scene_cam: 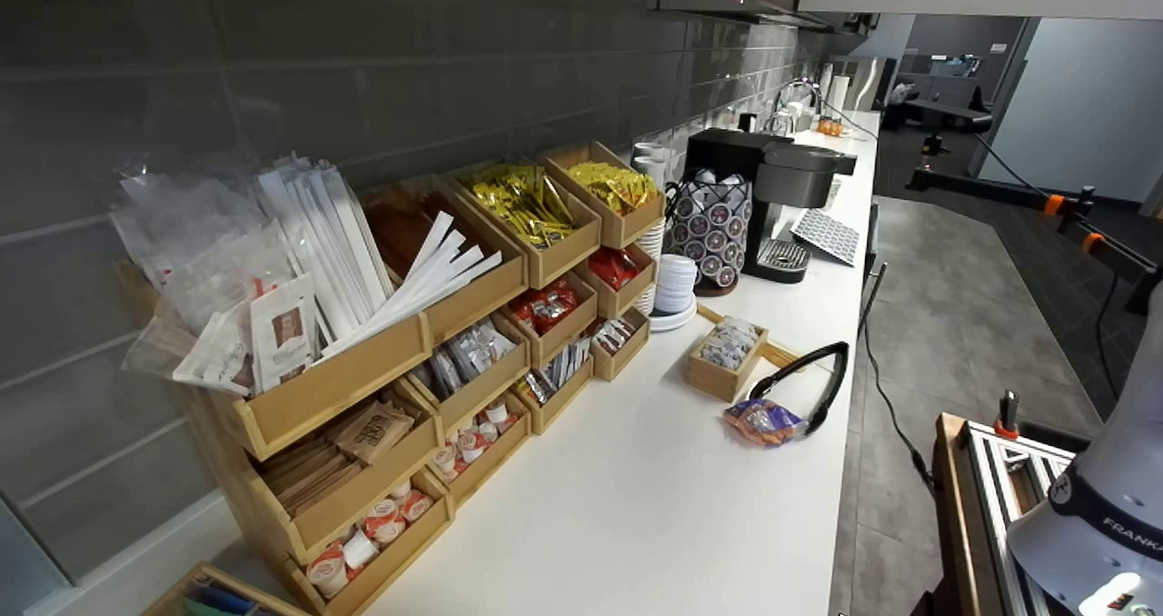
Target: Put the cup in the top cabinet
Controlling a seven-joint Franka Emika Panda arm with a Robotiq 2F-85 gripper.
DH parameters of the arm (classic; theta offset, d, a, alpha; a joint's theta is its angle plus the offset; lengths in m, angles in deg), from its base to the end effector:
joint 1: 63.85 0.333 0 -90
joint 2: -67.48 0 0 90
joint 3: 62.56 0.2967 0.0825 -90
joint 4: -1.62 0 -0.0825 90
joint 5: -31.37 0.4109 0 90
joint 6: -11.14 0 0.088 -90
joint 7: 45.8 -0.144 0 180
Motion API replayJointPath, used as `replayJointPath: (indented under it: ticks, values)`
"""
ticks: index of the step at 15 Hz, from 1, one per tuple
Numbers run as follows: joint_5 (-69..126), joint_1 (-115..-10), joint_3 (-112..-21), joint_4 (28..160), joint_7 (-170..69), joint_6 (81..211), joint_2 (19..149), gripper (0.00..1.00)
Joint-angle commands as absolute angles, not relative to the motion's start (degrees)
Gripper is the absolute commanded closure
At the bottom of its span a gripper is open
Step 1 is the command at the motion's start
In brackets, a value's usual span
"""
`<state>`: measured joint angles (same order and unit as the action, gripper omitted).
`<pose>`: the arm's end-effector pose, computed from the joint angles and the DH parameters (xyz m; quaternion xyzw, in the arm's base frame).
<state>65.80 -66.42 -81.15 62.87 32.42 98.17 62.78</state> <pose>0.4843 -0.1121 0.8729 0.7643 0.5169 0.3856 0.0009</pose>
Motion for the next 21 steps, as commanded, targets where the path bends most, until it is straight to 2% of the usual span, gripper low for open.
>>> replayJointPath:
  ticks: [1, 4, 5, 13, 21]
  values:
    - [65.61, -66.18, -80.73, 62.57, 33.7, 100.48, 63.57, 0.28]
    - [66.51, -66.13, -80.61, 62.76, 33.81, 101.68, 63.56, 0.06]
    - [66.92, -66.17, -80.63, 62.65, 33.66, 101.78, 63.55, 0.01]
    - [67.73, -66.89, -81.22, 62.88, 30.42, 103.29, 62.19, 0.01]
    - [60.47, -69.35, -81.04, 63.23, 13.3, 107.27, 59.65, 0.0]
